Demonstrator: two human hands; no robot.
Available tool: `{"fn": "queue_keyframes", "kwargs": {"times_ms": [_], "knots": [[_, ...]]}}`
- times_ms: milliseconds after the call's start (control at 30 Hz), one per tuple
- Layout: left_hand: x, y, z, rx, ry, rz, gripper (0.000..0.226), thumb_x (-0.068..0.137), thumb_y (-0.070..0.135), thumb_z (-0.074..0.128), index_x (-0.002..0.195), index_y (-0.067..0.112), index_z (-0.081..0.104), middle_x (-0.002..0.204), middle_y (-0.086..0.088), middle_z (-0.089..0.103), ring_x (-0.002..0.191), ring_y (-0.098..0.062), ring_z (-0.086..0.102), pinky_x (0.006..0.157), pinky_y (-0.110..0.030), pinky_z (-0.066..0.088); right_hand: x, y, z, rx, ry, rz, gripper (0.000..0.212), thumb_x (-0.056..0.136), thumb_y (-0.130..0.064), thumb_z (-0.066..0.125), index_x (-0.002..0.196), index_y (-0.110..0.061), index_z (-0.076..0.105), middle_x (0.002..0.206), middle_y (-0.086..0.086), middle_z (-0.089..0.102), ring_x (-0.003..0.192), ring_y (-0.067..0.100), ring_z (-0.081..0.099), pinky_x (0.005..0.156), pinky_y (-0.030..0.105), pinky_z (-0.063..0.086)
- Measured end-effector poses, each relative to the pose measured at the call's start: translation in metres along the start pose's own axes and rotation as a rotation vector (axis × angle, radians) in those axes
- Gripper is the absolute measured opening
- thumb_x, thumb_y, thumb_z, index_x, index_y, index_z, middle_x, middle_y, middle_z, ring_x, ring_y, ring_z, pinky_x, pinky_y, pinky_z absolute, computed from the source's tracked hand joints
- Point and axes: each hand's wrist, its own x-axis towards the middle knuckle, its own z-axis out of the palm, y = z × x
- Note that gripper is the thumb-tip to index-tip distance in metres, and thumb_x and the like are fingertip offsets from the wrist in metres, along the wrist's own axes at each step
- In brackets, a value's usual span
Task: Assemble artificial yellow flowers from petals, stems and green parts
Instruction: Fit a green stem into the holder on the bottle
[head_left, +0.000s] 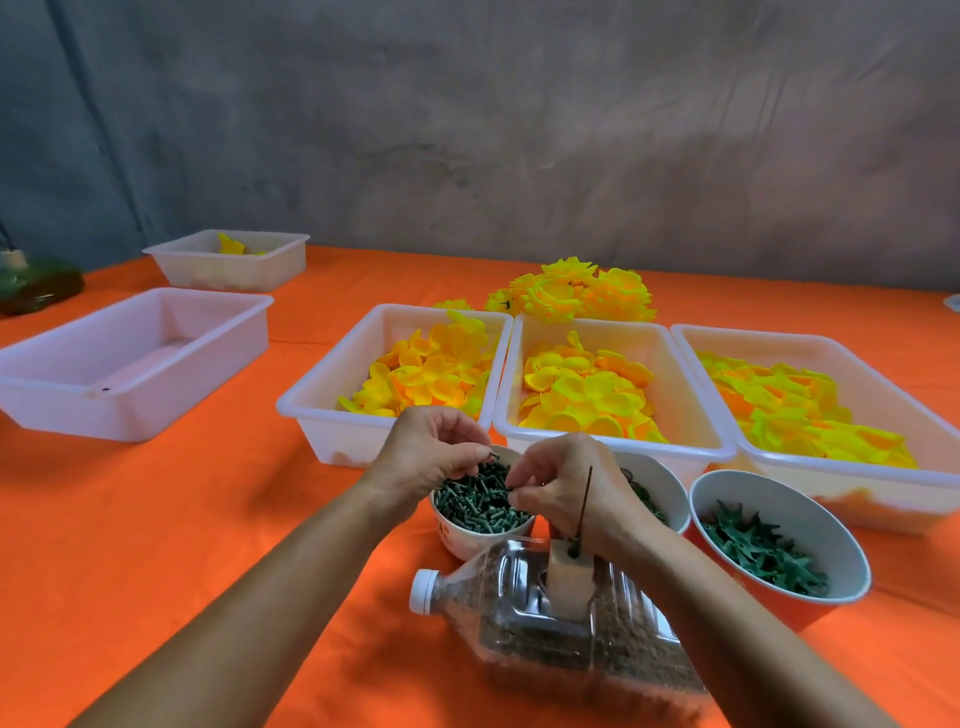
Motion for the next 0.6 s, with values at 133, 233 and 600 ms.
{"fn": "queue_keyframes", "kwargs": {"times_ms": [133, 233, 600], "knots": [[-0.003, -0.001, 0.0, -0.026, 0.006, -0.016, 0.023, 0.075, -0.011, 0.068, 0.072, 0.011, 0.066, 0.06, 0.005, 0.067, 0.052, -0.004, 0.057, 0.049, -0.015, 0.044, 0.001, 0.0, -0.001, -0.016, -0.019, 0.01, 0.01, 0.076, -0.007, 0.072, 0.074, -0.017, 0.073, 0.057, -0.01, 0.052, 0.048, 0.0, 0.044, 0.045, 0.008, 0.031], [-0.004, -0.001, 0.001, -0.058, 0.019, -0.017, 0.023, 0.074, -0.01, 0.07, 0.073, 0.013, 0.067, 0.062, 0.005, 0.068, 0.055, -0.004, 0.058, 0.049, -0.015, 0.043, 0.002, -0.001, -0.001, -0.028, -0.021, 0.012, 0.009, 0.077, -0.007, 0.071, 0.077, -0.016, 0.075, 0.057, -0.012, 0.052, 0.048, -0.002, 0.043, 0.045, 0.008, 0.032], [-0.011, 0.008, 0.003, -0.23, -0.005, -0.037, 0.019, 0.081, -0.008, 0.064, 0.082, 0.01, 0.067, 0.066, 0.0, 0.069, 0.061, -0.009, 0.063, 0.057, -0.016, 0.05, 0.002, 0.005, -0.001, 0.206, 0.056, 0.03, 0.011, 0.085, -0.01, 0.064, 0.084, -0.013, 0.074, 0.062, -0.005, 0.064, 0.05, 0.0, 0.058, 0.053, 0.017, 0.043]]}}
